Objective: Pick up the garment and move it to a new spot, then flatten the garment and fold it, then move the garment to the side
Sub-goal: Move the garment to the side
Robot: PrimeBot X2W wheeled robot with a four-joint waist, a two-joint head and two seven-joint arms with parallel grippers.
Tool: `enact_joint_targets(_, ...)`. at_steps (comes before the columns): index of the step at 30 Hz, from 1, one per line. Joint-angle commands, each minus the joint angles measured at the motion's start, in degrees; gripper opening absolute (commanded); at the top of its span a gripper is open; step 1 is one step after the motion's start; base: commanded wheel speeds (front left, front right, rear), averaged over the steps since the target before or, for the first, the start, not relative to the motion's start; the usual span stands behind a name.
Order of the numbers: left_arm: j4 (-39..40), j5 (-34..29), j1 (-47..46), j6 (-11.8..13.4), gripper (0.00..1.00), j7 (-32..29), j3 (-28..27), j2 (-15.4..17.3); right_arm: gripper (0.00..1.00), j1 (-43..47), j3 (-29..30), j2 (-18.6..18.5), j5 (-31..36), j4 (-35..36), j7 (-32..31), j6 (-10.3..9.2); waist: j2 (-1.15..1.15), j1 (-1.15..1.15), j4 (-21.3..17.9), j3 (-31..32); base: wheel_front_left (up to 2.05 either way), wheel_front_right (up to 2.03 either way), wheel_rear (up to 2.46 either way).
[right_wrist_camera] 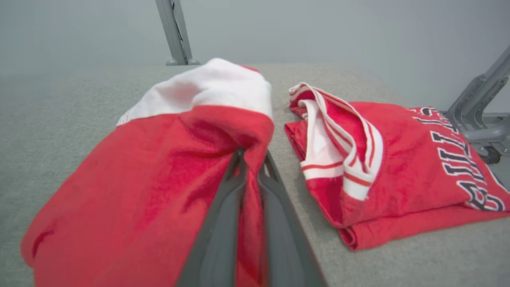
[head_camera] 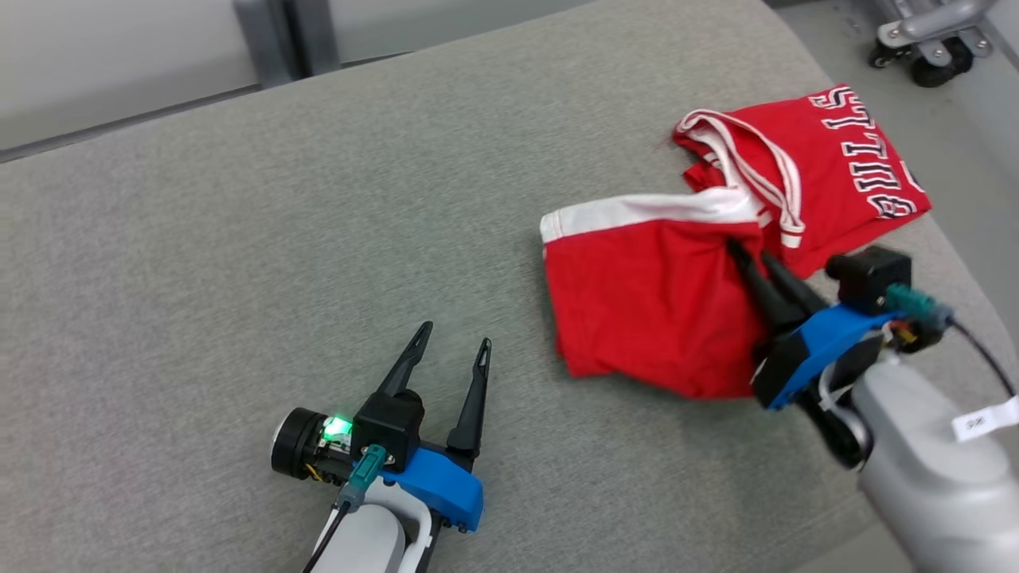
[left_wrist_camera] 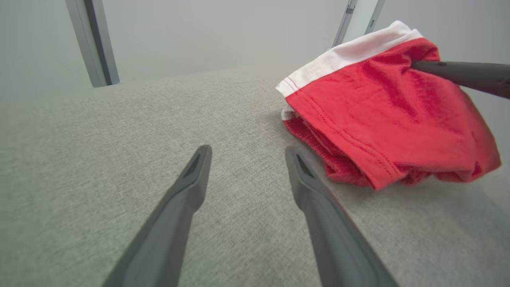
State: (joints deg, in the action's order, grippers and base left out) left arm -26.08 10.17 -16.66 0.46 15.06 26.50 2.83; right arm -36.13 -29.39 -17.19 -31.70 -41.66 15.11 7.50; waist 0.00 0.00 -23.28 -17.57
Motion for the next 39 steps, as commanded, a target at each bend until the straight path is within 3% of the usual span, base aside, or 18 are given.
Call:
enact_joint_targets(1, -0.1, 0.1, -1.3, 0.2, 1.0, 0.1, 0.2, 0.1, 0.0, -2.7, -1.5, -2.6, -0.5, -1.1, 0.0, -0.02, 0.0, 0.0, 2.0, -1.5, 0.0, 0.0, 0.0)
enact_joint_targets(12, -0.4, 0.3, -0.3, 1.0, 1.0, 0.1, 2.9, 0.2, 0.0, -15.3, -13.0, -21.2, -7.6, -7.7, -5.0, -0.02, 0.0, 0.0, 8.7, -4.8, 0.0, 0.0, 0.0)
enact_joint_targets(20, -0.1, -0.1, -1.2, 1.7, 1.0, 0.0, 3.5, 0.6, 0.0, -19.2, -15.6, -27.9, -11.9, -13.8, -6.8, -0.03, 0.0, 0.0, 12.1, -6.5, 0.0, 0.0, 0.0)
enact_joint_targets(21, -0.1, -0.1, -1.4, 1.8, 1.0, 0.0, 3.4, 0.6, 0.2, -19.9, -15.2, -28.5, -11.9, -15.4, -5.9, -0.04, 0.0, 0.0, 12.4, -6.7, 0.0, 0.0, 0.0)
enact_joint_targets(22, -0.1, -0.2, -1.6, 1.9, 1.0, 0.0, 3.3, 0.7, 0.35, -20.5, -14.8, -28.5, -11.7, -17.1, -5.1, -0.04, 0.0, 0.0, 12.7, -6.9, 0.0, 0.0, 0.0)
enact_joint_targets(23, -0.1, -0.3, -1.7, 2.1, 1.0, 0.0, 3.2, 0.7, 1.0, -21.0, -14.4, -28.2, -11.4, -19.0, -4.4, -0.04, 0.0, 0.0, 12.9, -7.0, 0.0, 0.0, 0.0)
enact_joint_targets(27, -0.2, -0.7, -1.9, 2.4, 1.0, 0.0, 2.5, 0.8, 1.0, -24.1, -11.3, -26.4, -9.7, -26.9, -0.9, -0.03, 0.0, 0.0, 13.5, -7.3, 0.0, 0.0, 0.0)
enact_joint_targets(30, 0.3, -0.9, -2.0, 3.1, 1.0, 0.0, 1.7, 0.8, 1.0, -26.7, -8.0, -24.8, -7.4, -28.3, 0.0, -0.02, 0.0, 0.0, 13.4, -7.3, 0.0, 0.0, 0.0)
enact_joint_targets(34, 1.2, -1.4, -2.2, 4.0, 1.0, 0.0, 0.2, 0.7, 1.0, -25.1, 1.4, -22.5, -2.1, -20.1, 0.1, -0.02, 0.0, 0.0, 13.2, -7.0, 0.0, 0.0, 0.0)
enact_joint_targets(39, 2.7, -1.7, -1.8, 4.9, 1.0, 0.0, -2.2, 0.4, 1.0, -16.2, 16.1, -14.8, 5.8, -5.7, 0.1, -0.02, 0.0, 0.0, 13.3, -5.8, 0.0, 0.0, 0.0)
